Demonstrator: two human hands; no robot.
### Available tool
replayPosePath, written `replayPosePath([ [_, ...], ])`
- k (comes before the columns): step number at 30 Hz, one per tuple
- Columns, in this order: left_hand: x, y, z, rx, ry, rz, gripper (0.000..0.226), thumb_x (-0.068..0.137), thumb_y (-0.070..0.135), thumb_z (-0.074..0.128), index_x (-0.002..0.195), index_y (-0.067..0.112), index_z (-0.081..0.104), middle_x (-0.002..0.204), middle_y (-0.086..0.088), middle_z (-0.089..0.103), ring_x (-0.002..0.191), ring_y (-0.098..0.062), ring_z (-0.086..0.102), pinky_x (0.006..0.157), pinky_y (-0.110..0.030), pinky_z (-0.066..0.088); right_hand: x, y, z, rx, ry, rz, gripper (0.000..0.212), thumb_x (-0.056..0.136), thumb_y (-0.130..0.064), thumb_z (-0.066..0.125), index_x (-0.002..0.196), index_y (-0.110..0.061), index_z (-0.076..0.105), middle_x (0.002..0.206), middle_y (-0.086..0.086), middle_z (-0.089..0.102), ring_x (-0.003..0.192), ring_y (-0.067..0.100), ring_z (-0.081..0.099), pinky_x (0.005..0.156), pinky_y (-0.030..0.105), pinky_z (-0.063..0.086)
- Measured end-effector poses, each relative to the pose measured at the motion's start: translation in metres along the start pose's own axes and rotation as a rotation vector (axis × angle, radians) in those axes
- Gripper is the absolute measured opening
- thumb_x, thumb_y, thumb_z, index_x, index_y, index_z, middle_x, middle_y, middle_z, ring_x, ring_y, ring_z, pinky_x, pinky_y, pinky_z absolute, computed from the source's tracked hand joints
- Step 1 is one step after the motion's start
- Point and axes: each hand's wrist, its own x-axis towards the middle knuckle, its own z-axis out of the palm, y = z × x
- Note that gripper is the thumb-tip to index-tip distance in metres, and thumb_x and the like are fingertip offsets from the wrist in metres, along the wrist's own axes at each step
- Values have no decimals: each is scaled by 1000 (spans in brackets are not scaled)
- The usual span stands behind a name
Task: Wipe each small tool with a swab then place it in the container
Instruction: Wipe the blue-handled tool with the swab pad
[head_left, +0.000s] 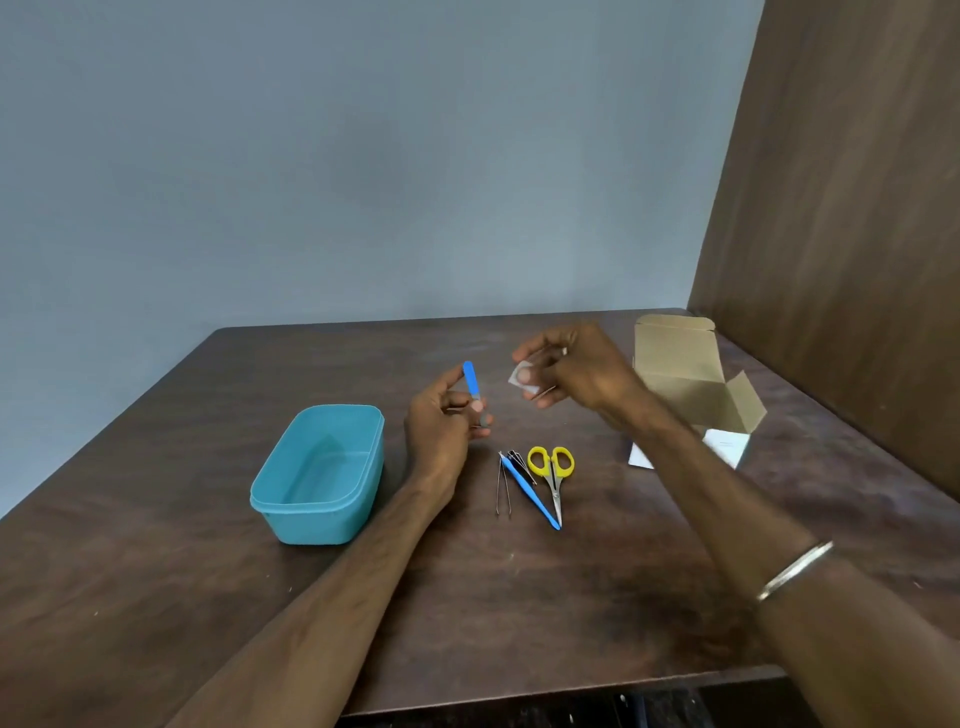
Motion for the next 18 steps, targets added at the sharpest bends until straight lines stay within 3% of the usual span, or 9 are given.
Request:
replayPosePath([
  [5,1,-3,1,49,-2,18,31,88,0,66,118,11,68,87,-6,73,76,-26,72,59,-28,59,10,26,26,118,5,-4,5,85,-1,74,87,-5,72,87,21,72,65,23,67,57,29,60],
  [9,-1,-1,0,57,-27,36,31,87,6,68,114,20,71,86,-2,75,76,-19,70,63,-31,60,16,33,34,166,17,-71,4,86,-2,73,88,-6,73,78,13,70,59,14,63,52,27,53],
  [14,-6,4,2,69,-49,88,29,87,14,71,112,27,72,81,2,76,65,-8,65,55,-27,55,19,40,36,173,79,-134,13,81,-3,78,85,-13,71,74,5,73,61,19,68,52,30,52],
  [18,-7,5,3,111,-72,106,23,87,15,71,106,28,72,84,6,76,67,-11,68,55,-26,54,20,45,33,154,111,-160,31,79,-7,82,103,-18,65,84,11,73,64,21,69,51,32,54],
])
